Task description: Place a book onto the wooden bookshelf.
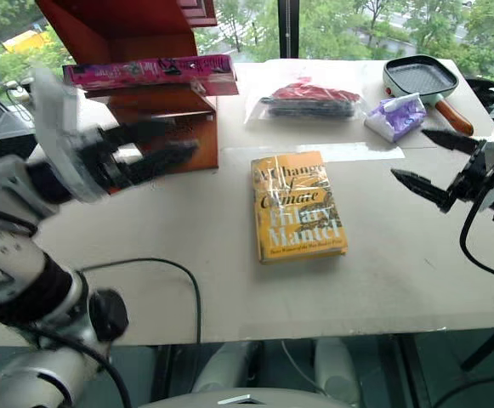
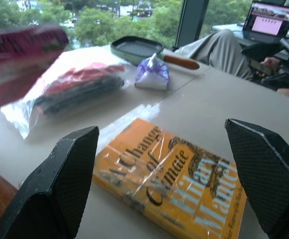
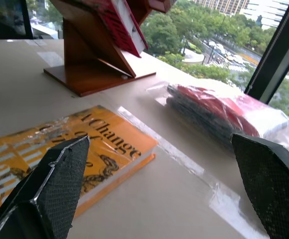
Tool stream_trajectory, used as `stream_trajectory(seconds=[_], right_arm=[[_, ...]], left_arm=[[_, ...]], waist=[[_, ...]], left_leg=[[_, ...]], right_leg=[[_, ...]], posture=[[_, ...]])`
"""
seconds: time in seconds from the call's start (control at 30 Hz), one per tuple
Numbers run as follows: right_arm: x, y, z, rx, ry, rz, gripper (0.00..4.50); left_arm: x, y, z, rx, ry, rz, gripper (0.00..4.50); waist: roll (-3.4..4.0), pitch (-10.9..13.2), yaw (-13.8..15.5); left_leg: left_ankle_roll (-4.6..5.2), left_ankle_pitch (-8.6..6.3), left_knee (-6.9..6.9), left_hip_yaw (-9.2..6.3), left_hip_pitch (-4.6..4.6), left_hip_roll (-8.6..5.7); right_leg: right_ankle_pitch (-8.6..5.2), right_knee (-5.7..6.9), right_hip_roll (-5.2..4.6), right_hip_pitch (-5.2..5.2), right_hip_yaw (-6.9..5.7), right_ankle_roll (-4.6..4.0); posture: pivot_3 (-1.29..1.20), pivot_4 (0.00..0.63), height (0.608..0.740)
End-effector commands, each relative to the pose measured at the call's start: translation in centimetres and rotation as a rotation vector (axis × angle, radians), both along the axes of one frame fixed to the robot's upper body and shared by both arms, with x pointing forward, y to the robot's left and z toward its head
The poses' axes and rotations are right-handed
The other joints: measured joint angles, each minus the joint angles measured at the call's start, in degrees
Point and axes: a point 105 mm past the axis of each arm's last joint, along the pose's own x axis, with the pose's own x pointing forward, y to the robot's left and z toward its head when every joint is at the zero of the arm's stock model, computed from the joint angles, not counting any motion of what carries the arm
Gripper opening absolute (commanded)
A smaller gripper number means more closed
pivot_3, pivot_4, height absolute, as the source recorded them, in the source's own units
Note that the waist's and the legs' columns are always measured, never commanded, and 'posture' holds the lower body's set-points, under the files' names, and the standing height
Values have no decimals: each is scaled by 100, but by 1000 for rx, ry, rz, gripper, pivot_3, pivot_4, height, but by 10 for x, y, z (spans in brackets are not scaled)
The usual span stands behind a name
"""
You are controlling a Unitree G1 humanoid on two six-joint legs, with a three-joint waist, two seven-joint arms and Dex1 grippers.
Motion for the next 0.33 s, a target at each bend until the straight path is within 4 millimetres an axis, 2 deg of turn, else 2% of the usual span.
stream_trajectory(seconds=[0.03,0.07,0.1,0.17,0.27,0.33], right_arm=[[-17,-8,1,-31,-17,-63,4500],[-21,-11,-6,-49,10,-78,4500],[-25,-17,-15,-63,46,-113,4500],[-32,-26,-26,-79,90,-151,4500],[-44,-37,-46,-140,170,-190,4500],[-48,-39,-49,-143,184,-202,4500]], left_arm=[[-4,19,-28,61,-56,105,4193],[-8,25,-42,67,-21,110,4193],[-11,39,-61,76,36,142,4193],[-21,53,-83,100,106,149,4193],[-30,65,-94,140,126,133,4193],[-32,68,-97,159,125,119,4193]], waist=[[0,-4,52],[1,-5,81],[3,-6,116],[5,-8,159],[5,-8,227],[4,-9,256]], left_leg=[[0,0,-5,-1,-7,1],[0,0,-7,1,-3,1],[0,-1,-10,-1,-1,1],[10,-7,-14,-3,9,2],[27,-16,-12,7,27,2],[28,-17,-12,4,57,2]], right_leg=[[1,-2,-1,-11,2,-1],[1,0,-2,-11,4,-1],[0,0,-2,-10,1,-1],[3,3,-2,-5,-3,-6],[3,-2,-1,18,-6,-8],[2,-27,-1,71,-24,-8]], posture=[[0,150,740],[0,150,740],[0,150,740],[0,150,740],[0,150,740],[0,150,740]])
